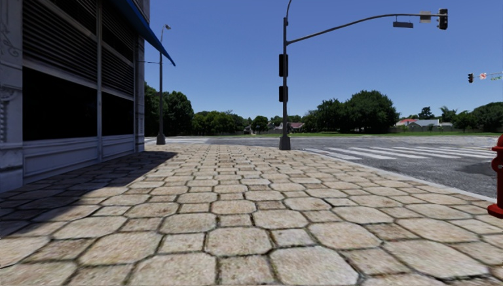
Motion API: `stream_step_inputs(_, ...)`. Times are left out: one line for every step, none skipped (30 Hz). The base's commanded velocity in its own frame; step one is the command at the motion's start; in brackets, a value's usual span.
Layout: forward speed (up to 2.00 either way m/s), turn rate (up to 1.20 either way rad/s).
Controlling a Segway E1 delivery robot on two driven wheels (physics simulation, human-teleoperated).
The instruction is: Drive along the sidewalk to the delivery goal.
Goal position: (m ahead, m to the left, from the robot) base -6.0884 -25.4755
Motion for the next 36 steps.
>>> stream_step_inputs(1.93,0.0)
stream_step_inputs(1.93,0.0)
stream_step_inputs(1.96,0.0)
stream_step_inputs(1.97,0.0)
stream_step_inputs(1.97,0.0)
stream_step_inputs(1.97,0.0)
stream_step_inputs(1.97,0.0)
stream_step_inputs(1.97,0.0)
stream_step_inputs(1.97,0.0)
stream_step_inputs(1.97,0.0)
stream_step_inputs(2.0,0.0)
stream_step_inputs(2.0,0.0)
stream_step_inputs(2.0,0.0)
stream_step_inputs(2.0,0.0)
stream_step_inputs(2.0,0.0)
stream_step_inputs(2.0,0.0)
stream_step_inputs(2.0,0.0)
stream_step_inputs(2.0,0.0)
stream_step_inputs(2.0,0.0)
stream_step_inputs(2.0,0.0)
stream_step_inputs(2.0,0.0)
stream_step_inputs(2.0,0.0)
stream_step_inputs(2.0,0.0)
stream_step_inputs(2.0,0.0)
stream_step_inputs(2.0,0.0)
stream_step_inputs(2.0,0.0)
stream_step_inputs(2.0,0.0)
stream_step_inputs(2.0,0.0)
stream_step_inputs(2.0,0.0)
stream_step_inputs(2.0,0.0)
stream_step_inputs(2.0,0.0)
stream_step_inputs(2.0,0.0)
stream_step_inputs(2.0,0.0)
stream_step_inputs(2.0,0.0)
stream_step_inputs(2.0,0.0)
stream_step_inputs(2.0,0.0)
